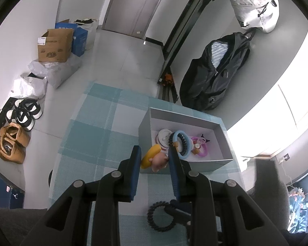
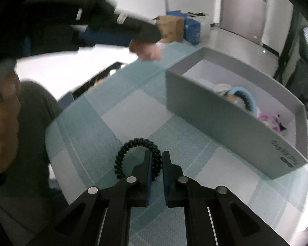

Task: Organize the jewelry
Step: 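Carry the clip and hair tie into the gray box while both tools open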

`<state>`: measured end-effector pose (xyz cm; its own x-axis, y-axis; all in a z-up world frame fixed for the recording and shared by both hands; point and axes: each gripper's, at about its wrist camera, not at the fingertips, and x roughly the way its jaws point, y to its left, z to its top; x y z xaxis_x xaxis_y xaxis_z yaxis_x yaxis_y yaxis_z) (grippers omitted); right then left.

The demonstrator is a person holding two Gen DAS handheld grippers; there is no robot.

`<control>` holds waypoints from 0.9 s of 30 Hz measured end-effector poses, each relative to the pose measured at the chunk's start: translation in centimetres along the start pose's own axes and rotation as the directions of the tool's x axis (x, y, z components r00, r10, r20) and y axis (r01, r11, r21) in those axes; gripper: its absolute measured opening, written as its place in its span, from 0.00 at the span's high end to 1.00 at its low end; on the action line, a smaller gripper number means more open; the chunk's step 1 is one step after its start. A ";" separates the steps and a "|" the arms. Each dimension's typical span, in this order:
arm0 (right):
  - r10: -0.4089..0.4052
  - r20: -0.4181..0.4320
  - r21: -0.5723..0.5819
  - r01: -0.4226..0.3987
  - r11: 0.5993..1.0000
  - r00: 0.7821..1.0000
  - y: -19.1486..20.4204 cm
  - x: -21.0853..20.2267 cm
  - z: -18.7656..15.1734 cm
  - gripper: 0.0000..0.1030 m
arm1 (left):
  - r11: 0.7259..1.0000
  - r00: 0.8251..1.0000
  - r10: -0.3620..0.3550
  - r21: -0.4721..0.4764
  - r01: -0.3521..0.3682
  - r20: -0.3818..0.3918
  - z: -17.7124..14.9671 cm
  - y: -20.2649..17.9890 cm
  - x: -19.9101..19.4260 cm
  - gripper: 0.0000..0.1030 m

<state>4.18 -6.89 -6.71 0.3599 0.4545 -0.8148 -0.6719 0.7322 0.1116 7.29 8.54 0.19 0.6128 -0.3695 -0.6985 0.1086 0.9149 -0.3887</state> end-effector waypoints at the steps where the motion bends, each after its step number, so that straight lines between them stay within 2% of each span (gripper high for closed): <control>1: 0.012 0.020 0.019 -0.012 1.000 1.000 -0.5 -0.7 0.1 0.92 | 1.000 1.000 -0.001 0.004 0.001 0.001 0.1 -0.2 0.0 0.79; 7: 0.033 0.165 0.161 -0.060 0.985 0.986 -4.4 -5.0 1.5 0.92 | 0.999 1.000 -0.013 0.044 0.013 0.000 1.0 -1.4 0.5 0.79; 12: 0.025 0.238 0.258 -0.088 0.962 0.971 -7.3 -7.3 2.5 0.92 | 0.997 0.999 -0.030 0.068 0.030 -0.013 1.7 -2.5 1.4 0.79; 17: 0.014 0.263 0.295 -0.095 0.951 0.965 -9.9 -8.2 4.0 0.92 | 0.995 0.999 -0.043 0.089 0.046 -0.030 2.5 -3.4 2.7 0.79; 27: -0.008 0.276 0.356 -0.094 0.930 0.961 -13.9 -8.1 4.6 0.92 | 0.989 0.996 -0.057 0.135 0.065 -0.063 4.3 -4.8 5.8 0.79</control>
<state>13.61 -18.39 0.93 0.5302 0.5707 -0.6270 -0.4279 0.8185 0.3832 13.65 2.72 0.58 0.5551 -0.4307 -0.7116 0.2527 0.9024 -0.3491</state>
